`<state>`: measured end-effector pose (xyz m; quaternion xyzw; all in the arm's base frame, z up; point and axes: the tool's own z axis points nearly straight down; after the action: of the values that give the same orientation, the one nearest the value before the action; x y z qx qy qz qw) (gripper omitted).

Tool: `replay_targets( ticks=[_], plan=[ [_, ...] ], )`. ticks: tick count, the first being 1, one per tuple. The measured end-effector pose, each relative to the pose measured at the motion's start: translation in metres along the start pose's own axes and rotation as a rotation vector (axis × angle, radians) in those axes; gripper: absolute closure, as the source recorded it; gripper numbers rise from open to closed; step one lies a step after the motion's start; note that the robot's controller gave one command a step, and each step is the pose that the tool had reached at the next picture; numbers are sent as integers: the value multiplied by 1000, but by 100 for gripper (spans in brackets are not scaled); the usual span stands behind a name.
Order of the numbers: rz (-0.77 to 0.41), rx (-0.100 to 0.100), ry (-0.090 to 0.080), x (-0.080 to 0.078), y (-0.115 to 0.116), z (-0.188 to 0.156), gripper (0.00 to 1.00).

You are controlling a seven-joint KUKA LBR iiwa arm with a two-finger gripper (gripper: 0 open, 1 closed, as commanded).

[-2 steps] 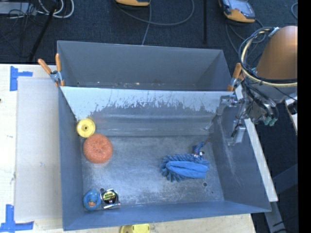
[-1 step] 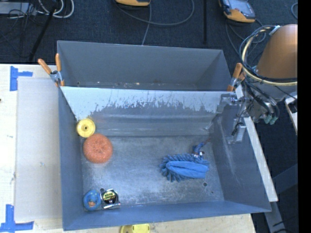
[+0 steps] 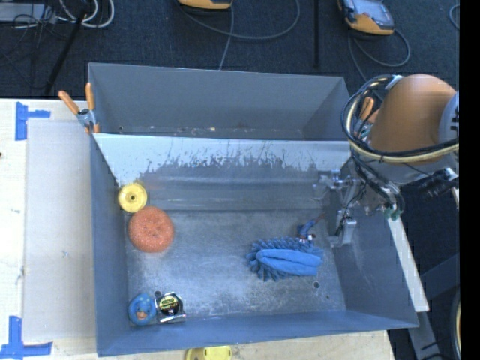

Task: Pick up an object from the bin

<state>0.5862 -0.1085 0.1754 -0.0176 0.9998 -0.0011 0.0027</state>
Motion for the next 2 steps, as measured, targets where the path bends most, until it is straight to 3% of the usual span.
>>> replay_targets(
  ticks=[1,2],
  plan=[
    [20,-7,8,6,5,33,0],
    [75,-1,3,49,16,77,0]
  ],
)
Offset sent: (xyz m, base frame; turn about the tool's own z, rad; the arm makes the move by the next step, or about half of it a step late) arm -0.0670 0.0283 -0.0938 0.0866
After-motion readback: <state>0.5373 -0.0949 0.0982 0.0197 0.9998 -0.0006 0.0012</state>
